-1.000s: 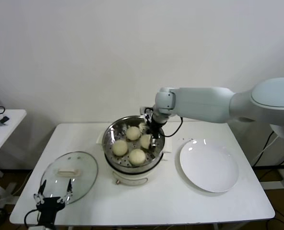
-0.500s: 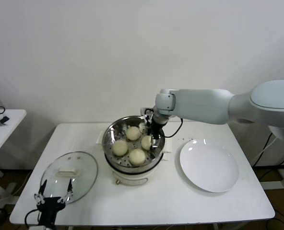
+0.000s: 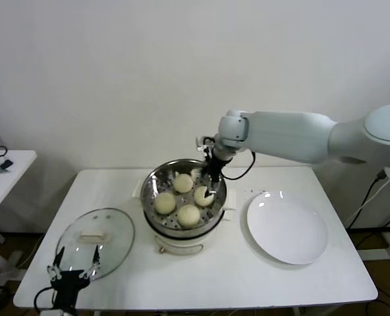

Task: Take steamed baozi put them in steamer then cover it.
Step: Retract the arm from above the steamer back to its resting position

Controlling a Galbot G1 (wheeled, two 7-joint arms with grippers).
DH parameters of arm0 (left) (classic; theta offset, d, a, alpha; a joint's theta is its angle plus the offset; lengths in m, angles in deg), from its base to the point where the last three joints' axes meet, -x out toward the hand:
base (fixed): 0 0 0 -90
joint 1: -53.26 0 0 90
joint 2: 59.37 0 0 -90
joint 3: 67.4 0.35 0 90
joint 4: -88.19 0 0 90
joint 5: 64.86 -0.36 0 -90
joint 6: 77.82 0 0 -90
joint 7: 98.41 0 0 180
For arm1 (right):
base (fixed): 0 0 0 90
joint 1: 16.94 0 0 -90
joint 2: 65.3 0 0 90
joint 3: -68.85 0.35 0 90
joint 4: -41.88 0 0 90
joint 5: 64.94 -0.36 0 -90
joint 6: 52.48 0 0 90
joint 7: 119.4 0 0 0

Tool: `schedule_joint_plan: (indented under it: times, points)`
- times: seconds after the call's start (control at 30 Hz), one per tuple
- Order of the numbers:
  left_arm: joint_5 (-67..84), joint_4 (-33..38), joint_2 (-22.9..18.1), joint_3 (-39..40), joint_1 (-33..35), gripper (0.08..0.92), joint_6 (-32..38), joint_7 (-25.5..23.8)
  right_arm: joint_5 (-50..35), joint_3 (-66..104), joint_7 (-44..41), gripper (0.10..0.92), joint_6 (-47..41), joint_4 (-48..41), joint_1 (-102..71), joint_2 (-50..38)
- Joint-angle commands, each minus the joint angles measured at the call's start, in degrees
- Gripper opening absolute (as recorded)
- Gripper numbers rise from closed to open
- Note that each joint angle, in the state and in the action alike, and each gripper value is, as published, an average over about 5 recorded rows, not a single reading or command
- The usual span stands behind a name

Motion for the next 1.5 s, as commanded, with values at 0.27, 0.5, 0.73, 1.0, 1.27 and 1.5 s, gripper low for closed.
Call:
schedule_joint_plan:
  times: [0.27,0.5,0.73,1.0,1.27,1.5]
  points:
    - [-0.8,-0.3,-0.3,-0.5,-0.8,0.823,0.1,0.1,-0.5,11.5,21.3,0.823,17.8,13.7,-6.4,-23.7]
    - [-1.6,0.7,-0.5,-1.2,-0.6,0.823,0.3,-0.6,3.1,32.0,27.5,0.823,21.8,18.0,-24.0,-34.6]
    - [-1.7,2.4,-0.8,-1.7,-1.1,0.823,-0.3,-1.8,9.1,53.4,30.4,0.823,27.0,21.0,-47.4,-40.0]
    - [-4.6,3.6,-1.8,-2.4,-4.0,0.823,-2.7,-2.2,16.1,85.5,31.9,0.823,29.8,24.9,-77.2,-37.3]
    - [-15.4,3.4,-1.7,-3.5,-3.5,0.823,-2.9,-2.2,19.8,103.5,34.0,0.823,28.3,28.2,-95.5,-30.9]
    - [-42.8,4.1,-1.6,-5.1,-2.9,0.823,-1.9,-0.9,21.3,115.0,36.1,0.823,25.3,31.1,-106.1,-23.1]
